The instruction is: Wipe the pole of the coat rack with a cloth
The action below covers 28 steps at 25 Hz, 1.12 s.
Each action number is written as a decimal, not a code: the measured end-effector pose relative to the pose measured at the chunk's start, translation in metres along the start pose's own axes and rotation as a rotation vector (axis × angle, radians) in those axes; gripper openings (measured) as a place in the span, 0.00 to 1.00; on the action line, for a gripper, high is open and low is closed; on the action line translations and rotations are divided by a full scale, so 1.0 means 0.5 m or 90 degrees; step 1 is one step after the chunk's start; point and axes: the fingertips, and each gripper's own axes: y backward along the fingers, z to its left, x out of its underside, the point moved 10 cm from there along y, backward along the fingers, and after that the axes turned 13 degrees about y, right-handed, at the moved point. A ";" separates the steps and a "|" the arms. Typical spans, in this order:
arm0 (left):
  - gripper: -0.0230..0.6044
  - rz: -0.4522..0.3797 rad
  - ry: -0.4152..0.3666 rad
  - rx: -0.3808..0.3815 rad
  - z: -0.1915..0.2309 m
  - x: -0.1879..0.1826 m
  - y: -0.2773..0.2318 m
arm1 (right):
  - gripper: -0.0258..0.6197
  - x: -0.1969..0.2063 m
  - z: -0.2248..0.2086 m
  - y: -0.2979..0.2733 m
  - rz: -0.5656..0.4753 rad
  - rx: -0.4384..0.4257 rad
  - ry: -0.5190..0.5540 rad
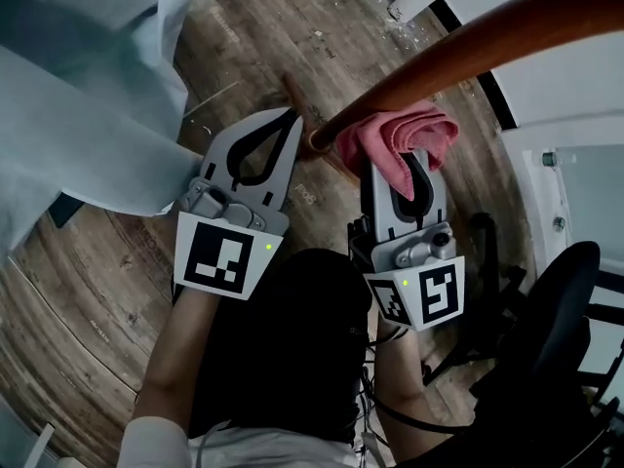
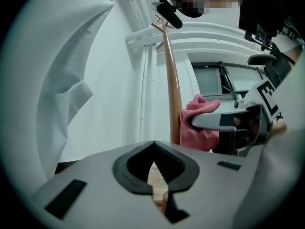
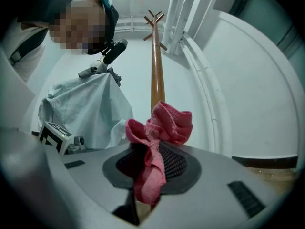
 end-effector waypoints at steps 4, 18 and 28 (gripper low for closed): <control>0.06 0.009 0.007 -0.004 -0.002 0.022 0.004 | 0.18 0.031 -0.007 0.004 0.024 -0.004 -0.021; 0.06 0.048 -0.068 0.023 0.002 0.053 0.006 | 0.18 0.158 -0.019 -0.003 0.122 -0.011 -0.085; 0.06 0.073 -0.085 0.031 0.012 0.064 -0.001 | 0.18 0.222 -0.013 -0.009 0.186 -0.031 -0.097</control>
